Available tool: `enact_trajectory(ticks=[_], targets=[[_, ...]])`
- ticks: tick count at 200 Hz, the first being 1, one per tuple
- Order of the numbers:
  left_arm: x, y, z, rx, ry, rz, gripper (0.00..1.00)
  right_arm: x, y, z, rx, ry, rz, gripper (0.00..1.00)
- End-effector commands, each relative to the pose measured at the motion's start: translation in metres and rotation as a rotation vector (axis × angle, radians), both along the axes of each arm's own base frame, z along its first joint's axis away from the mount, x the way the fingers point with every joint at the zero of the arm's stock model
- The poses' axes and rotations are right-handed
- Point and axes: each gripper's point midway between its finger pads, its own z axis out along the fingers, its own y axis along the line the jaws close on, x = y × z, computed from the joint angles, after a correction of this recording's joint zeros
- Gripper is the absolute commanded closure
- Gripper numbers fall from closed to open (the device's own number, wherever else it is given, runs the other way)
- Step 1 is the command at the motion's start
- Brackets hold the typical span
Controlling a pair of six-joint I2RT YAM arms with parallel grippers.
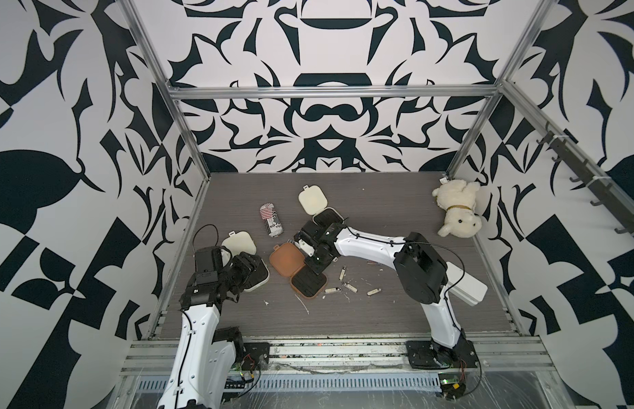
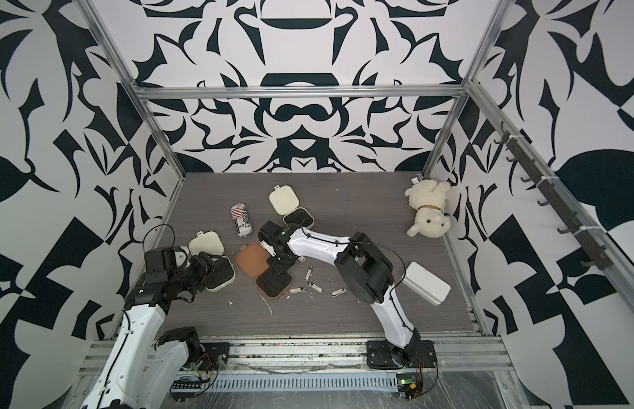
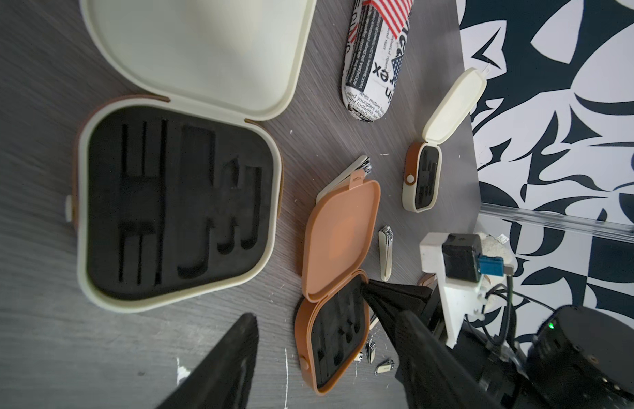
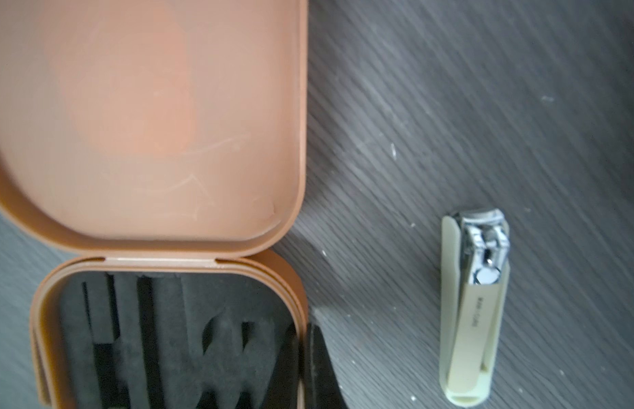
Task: Organize nail clipper sets
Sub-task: Place the storage box at the center of the board, then pick up the nail clipper from the center of the board.
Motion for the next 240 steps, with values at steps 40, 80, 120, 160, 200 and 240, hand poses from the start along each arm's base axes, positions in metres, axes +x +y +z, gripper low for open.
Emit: enact_trajectory(ticks=[40, 80, 120, 160, 200, 240], targets=[[-0.016, -0.017, -0.012, -0.044, 0.029, -0.068, 0.35, 0.009, 0.009, 0.055, 0.092, -0.113, -0.078, 0.67], [-0.026, -0.037, -0.013, -0.004, 0.031, -0.136, 0.35, 0.026, -0.044, 0.105, 0.11, -0.283, -0.388, 0.63], [-0.028, -0.072, -0.015, 0.052, 0.016, -0.23, 0.36, 0.024, -0.162, 0.092, 0.151, -0.221, -0.791, 0.55], [-0.021, -0.107, -0.013, 0.108, -0.003, -0.331, 0.36, 0.018, -0.251, 0.066, 0.2, -0.133, -1.068, 0.48], [-0.012, -0.123, -0.011, 0.112, -0.022, -0.365, 0.36, 0.035, -0.265, 0.053, 0.153, -0.095, -1.115, 0.44], [-0.011, -0.123, -0.013, 0.118, -0.027, -0.365, 0.36, 0.063, -0.271, 0.038, 0.104, -0.075, -1.166, 0.44]])
